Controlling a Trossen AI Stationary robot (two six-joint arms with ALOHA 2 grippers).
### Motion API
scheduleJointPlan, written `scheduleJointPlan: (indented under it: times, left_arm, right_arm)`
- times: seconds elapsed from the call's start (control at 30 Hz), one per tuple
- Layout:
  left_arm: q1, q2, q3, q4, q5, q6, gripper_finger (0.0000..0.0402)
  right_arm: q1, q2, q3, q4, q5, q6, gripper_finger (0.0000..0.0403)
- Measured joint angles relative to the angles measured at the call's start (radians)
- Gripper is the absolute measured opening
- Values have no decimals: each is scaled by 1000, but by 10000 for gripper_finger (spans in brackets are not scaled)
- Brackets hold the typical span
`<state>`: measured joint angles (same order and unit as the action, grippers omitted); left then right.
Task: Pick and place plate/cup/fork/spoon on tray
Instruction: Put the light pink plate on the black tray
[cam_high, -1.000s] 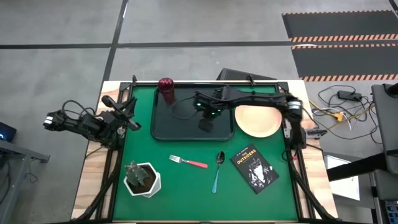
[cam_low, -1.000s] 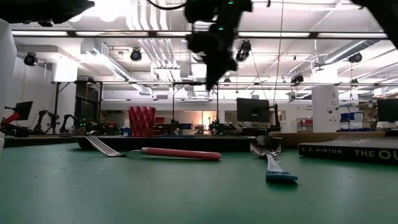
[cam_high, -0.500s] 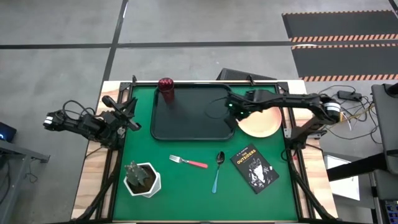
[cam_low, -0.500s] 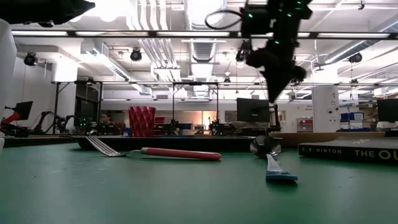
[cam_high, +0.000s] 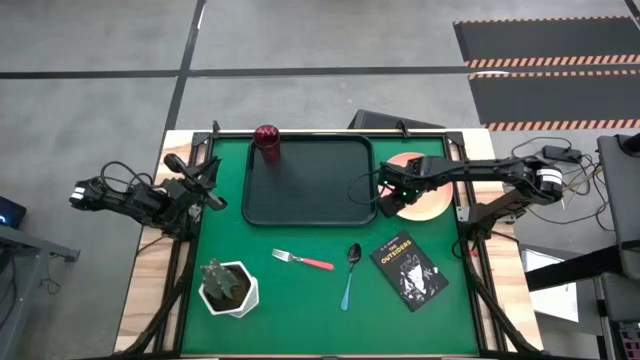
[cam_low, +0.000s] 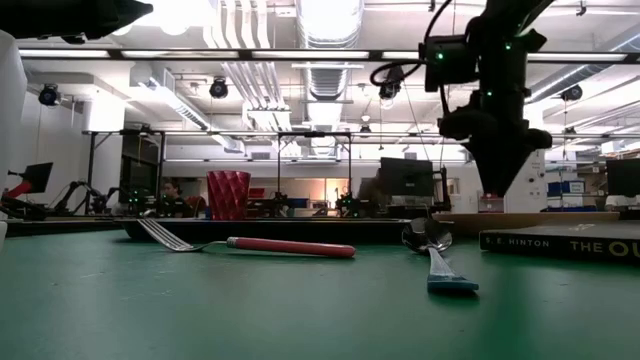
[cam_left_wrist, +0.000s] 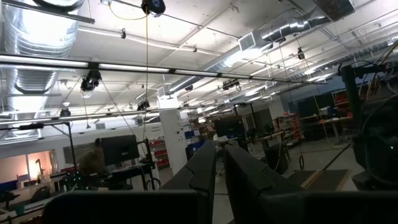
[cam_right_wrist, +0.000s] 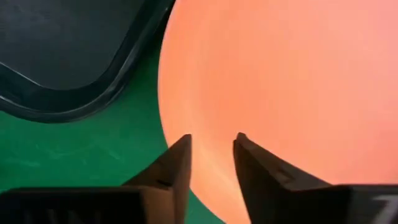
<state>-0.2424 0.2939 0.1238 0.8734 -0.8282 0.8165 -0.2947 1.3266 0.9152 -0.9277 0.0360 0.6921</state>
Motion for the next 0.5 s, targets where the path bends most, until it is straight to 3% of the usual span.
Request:
scheduleJointPlan:
  times: [0.23,0.5]
  left_arm:
    - [0,0,0,0,0,0,15]
    - [0,0,0,0,0,0,15]
  right_arm:
    - [9,15,-45,104,-24,-63,186]
    - [37,16,-80,164,-34,-65,195]
